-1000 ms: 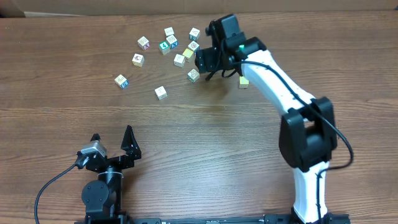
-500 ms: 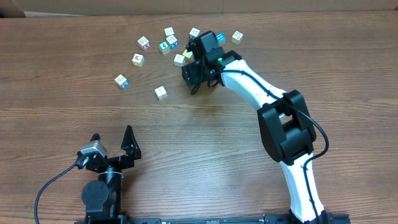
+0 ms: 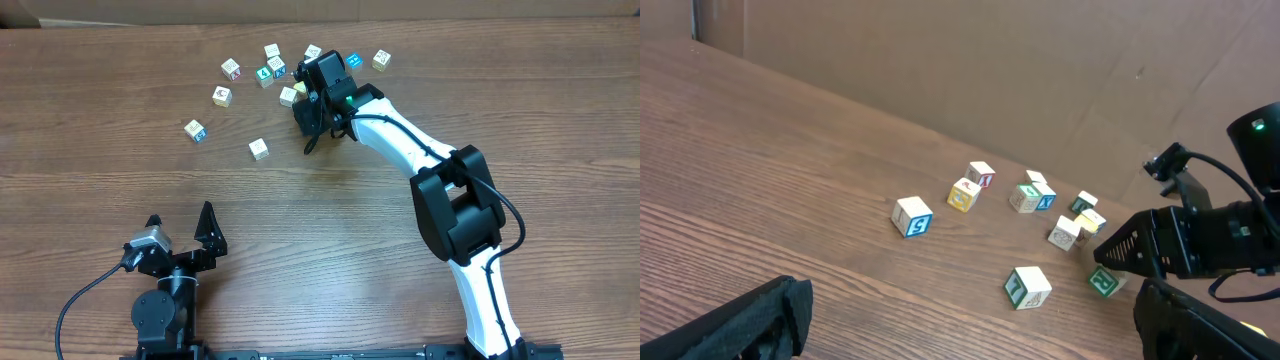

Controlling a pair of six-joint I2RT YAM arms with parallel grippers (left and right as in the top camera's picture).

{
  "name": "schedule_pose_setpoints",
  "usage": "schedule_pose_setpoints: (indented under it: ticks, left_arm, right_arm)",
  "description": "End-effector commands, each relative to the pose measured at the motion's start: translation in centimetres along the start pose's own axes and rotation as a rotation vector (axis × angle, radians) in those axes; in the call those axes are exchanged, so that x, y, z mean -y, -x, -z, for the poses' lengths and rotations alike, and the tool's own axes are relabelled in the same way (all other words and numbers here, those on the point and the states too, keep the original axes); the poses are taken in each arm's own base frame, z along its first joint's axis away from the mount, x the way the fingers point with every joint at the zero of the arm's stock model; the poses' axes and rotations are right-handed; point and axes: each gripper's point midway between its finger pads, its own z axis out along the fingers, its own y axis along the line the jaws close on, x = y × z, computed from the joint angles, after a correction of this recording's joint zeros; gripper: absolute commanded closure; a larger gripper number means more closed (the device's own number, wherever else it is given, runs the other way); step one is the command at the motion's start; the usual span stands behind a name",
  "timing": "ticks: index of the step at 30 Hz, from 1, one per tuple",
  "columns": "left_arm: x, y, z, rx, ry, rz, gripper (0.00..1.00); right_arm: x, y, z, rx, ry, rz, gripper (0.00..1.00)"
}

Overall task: Form a tower
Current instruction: 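Grasp the elephant-picture block with the right gripper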

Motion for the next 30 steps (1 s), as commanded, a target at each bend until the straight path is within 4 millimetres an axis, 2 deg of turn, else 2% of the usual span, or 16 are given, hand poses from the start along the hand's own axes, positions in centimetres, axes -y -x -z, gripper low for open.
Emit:
schedule_pose_setpoints:
  ticks: [1, 7, 12, 30]
  left_arm:
    - [0.2, 0.0, 0.0, 0.004, -0.010, 0.006, 0.00]
    - [0.2, 0.0, 0.0, 0.004, -0.010, 0.006, 0.01]
    - [0.2, 0.0, 0.0, 0.004, -0.010, 0.006, 0.00]
    - [0.2, 0.0, 0.0, 0.004, -0.010, 0.006, 0.00]
  right_arm:
    - [0.3, -1.1, -1.2, -0.029, 0.005, -0.002, 0.44]
    - [-0.4, -1.3, -1.1, -0.037, 0.046, -0.003, 0.43]
    - [-0.4, -1.6, -1.1, -0.049, 0.044, -0.004, 0.56]
    - [0.4, -2.3, -1.1, -0.079, -0.003, -0.015, 0.69]
